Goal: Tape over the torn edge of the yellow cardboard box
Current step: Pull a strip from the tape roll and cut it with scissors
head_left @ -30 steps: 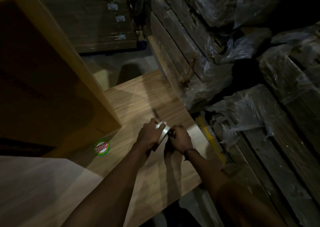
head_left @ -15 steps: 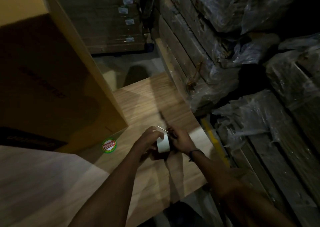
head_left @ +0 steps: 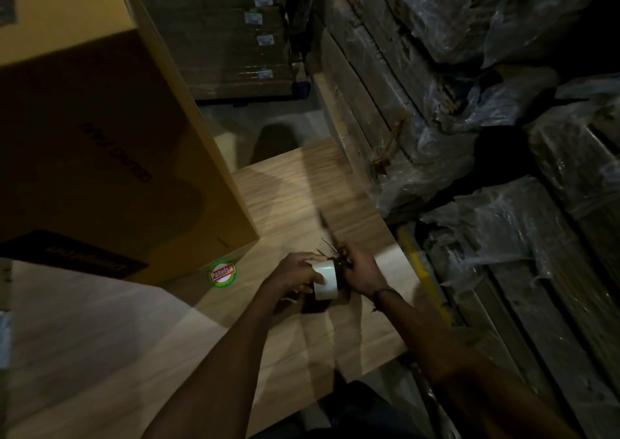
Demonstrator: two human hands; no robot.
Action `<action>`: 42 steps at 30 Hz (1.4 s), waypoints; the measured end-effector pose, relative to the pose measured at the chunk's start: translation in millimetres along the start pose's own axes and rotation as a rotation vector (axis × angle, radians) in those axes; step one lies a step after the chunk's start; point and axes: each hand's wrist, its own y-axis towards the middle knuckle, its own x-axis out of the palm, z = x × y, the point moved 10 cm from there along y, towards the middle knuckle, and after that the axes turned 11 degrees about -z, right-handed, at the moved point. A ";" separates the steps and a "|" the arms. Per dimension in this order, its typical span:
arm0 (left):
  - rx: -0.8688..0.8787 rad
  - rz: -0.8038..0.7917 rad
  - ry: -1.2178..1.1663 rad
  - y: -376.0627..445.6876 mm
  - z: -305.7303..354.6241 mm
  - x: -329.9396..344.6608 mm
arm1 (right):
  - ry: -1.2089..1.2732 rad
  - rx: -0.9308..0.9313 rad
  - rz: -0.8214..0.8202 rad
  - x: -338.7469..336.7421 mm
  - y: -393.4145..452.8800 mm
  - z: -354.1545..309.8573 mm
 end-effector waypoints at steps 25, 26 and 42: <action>0.168 0.195 0.021 -33.6 1.6 -3.1 | -0.228 0.084 -0.028 5.3 -14.9 -0.8; 0.172 0.198 0.029 -34.0 2.2 -3.6 | -0.229 0.090 -0.023 4.7 -14.9 -0.4; -0.018 0.346 0.082 -22.9 8.4 -9.4 | 0.131 0.026 -0.273 9.3 -23.9 -8.8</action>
